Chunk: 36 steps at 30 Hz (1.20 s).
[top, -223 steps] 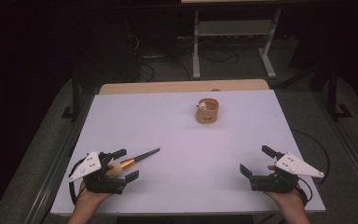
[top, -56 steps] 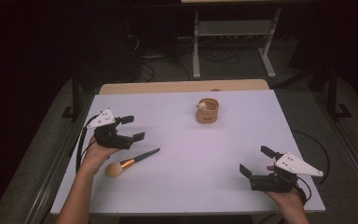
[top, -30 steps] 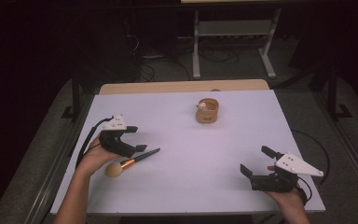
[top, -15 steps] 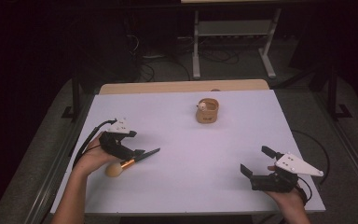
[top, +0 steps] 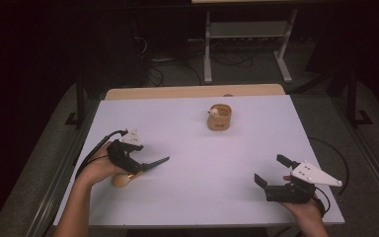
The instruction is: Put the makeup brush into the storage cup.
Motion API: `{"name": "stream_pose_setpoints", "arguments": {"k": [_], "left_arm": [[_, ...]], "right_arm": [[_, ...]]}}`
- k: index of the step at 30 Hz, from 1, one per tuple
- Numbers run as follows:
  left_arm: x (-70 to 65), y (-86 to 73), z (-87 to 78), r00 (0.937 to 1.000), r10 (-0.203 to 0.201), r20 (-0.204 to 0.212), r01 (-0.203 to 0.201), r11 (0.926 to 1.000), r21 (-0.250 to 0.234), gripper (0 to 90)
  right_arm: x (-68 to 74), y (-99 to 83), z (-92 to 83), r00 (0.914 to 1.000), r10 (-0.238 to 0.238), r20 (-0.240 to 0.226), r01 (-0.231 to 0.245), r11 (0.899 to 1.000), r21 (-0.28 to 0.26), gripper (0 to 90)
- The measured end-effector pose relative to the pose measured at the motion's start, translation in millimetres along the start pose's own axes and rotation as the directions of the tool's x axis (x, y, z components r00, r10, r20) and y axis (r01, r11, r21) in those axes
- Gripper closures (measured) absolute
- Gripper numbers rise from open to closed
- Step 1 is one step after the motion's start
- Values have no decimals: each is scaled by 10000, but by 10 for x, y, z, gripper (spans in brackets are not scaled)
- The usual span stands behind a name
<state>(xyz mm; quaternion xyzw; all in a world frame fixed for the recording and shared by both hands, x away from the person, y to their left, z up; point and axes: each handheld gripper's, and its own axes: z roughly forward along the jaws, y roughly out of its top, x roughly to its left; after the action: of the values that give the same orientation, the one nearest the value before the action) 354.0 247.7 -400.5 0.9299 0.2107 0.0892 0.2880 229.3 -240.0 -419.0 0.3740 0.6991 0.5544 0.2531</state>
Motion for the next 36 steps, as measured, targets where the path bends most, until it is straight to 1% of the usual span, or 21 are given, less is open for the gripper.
{"name": "stream_pose_setpoints", "arguments": {"k": [2,3,4,5,6,7,8,9,14,16,17,18,19,20,23,27,30,35,36], "left_arm": [[-4,0,0,10000,-21,34,21,10000,80,210],[-5,-1,5,10000,33,85,-35,9997,230,210],[-13,-4,10,9999,-64,144,60,9996,285,217],[-10,-2,13,9999,17,136,-22,9994,359,219],[-16,-4,17,9998,-36,180,29,9991,430,222],[-14,-5,17,9998,55,194,-66,9985,544,226],[-14,-4,21,9998,91,161,-101,9982,587,228],[-23,-6,24,9998,8,204,-22,9976,691,228],[-37,-5,22,9999,9,152,-26,9940,1090,244],[-41,-5,23,9999,17,140,-33,9934,1150,253],[-42,-5,20,9999,82,146,-101,9908,1350,253],[-47,-7,20,9999,47,162,-69,9902,1395,280],[-53,-9,24,9998,-54,172,29,9903,1391,289],[-51,-9,24,9998,-30,175,4,9893,1459,293],[-54,-16,31,9995,-200,264,154,9862,1651,320],[-47,-23,33,9986,-376,385,292,9795,1993,347],[-44,-27,30,9979,-492,418,396,9778,2056,376],[-33,-29,20,9971,-614,454,494,9720,2297,418],[-25,-30,19,9972,-575,472,447,9704,2374,422]], "right_arm": [[0,0,0,10000,1,0,-1,10000,-4,0],[-1,0,0,10000,-1,1,1,10000,-1,0],[-2,0,1,10000,-17,8,17,10000,2,0],[0,0,1,10000,-2,9,2,10000,-3,0],[1,1,0,10000,1,15,-1,10000,2,0],[2,1,-1,10000,5,14,-5,10000,3,0],[1,0,-1,10000,3,13,-3,10000,0,0],[0,0,-1,10000,10,16,-10,10000,-1,0],[-2,0,0,10000,11,23,-11,10000,5,0],[-3,0,1,10000,0,26,0,10000,5,0],[-2,0,1,10000,29,23,-29,10000,8,0],[-3,-1,1,10000,-2,27,2,10000,1,0],[-3,-1,2,10000,-9,26,9,10000,4,0],[-3,-1,2,10000,-2,30,2,10000,2,0],[-3,-1,2,10000,-7,38,7,10000,16,0],[-3,-1,1,10000,25,45,-25,10000,18,0],[-5,-2,3,10000,-2,51,2,10000,20,0],[-4,-1,1,10000,20,54,-20,10000,23,0],[-5,-1,1,10000,19,58,-19,10000,26,0]]}}
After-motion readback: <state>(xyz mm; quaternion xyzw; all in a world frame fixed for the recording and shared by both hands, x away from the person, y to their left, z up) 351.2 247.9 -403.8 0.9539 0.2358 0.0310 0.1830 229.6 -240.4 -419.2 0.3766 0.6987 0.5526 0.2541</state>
